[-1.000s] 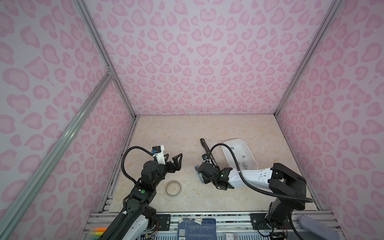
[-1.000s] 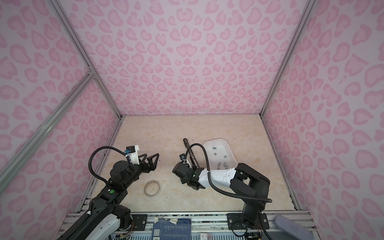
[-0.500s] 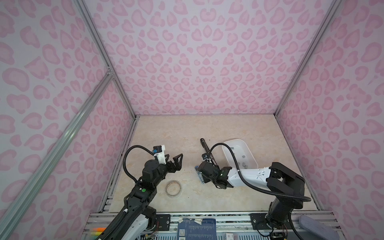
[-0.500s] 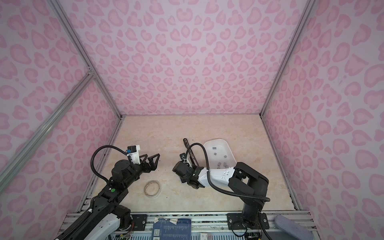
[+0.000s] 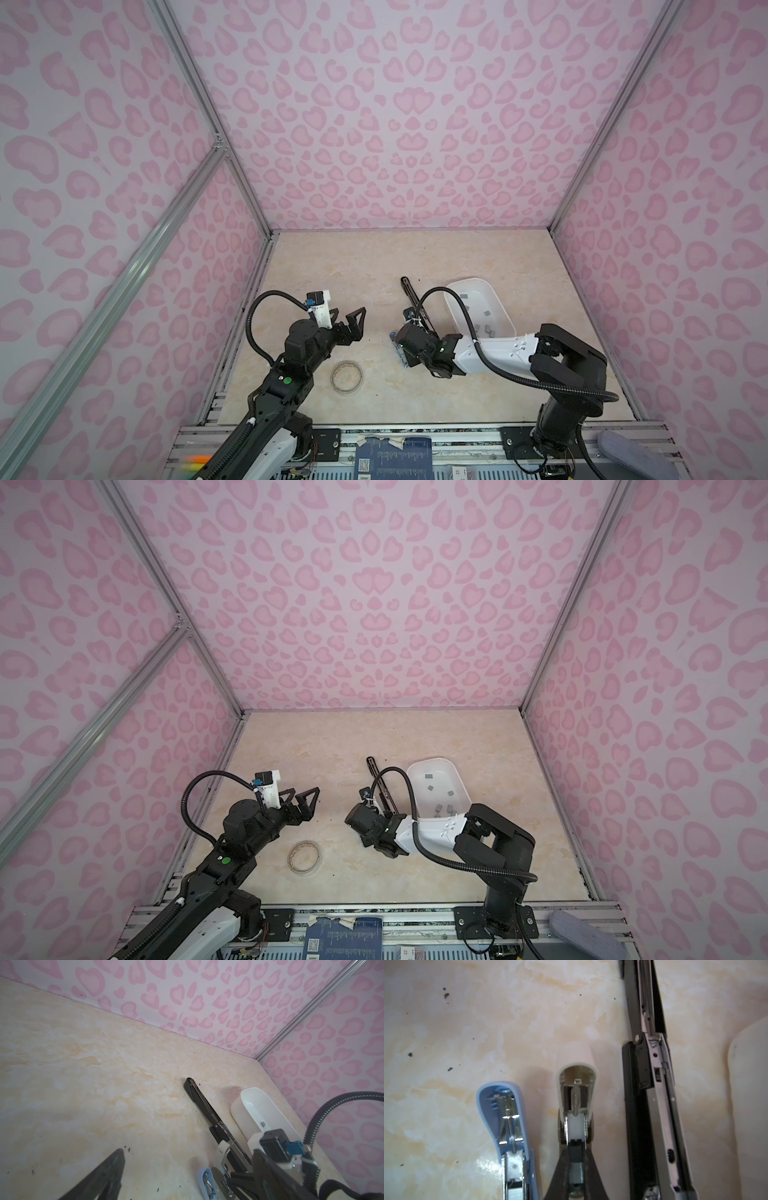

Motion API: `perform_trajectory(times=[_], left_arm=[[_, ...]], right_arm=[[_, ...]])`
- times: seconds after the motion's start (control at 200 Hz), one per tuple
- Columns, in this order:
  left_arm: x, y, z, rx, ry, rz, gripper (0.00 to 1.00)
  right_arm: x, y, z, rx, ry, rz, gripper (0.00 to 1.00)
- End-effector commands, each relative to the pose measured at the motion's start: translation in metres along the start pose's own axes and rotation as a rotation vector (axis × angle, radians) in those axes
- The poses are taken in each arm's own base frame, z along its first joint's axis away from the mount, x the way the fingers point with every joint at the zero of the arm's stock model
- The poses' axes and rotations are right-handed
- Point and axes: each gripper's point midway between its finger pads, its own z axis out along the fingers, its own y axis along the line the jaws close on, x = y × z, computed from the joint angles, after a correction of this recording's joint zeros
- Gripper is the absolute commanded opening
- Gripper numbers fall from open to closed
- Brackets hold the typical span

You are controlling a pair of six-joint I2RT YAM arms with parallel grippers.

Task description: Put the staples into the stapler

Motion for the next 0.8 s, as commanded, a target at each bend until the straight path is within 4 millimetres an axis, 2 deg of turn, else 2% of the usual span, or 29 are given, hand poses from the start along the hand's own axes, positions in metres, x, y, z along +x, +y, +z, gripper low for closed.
perform_trajectory(times=[0.0,0.795], left_arm=[[-0.0092,-0.0046,-0.0007,0.013,-0.03,0.012,0.96],[-0.0093,-0.0037,-0.0004,0.008,-0.03,0.014,0.96]], right_arm=[[0.0003,0.0001,0.0026,0.002,-0.003,0.01,0.02],[0.0027,0.0014,0.0043,-0.003,0.006,0.021,0.01]])
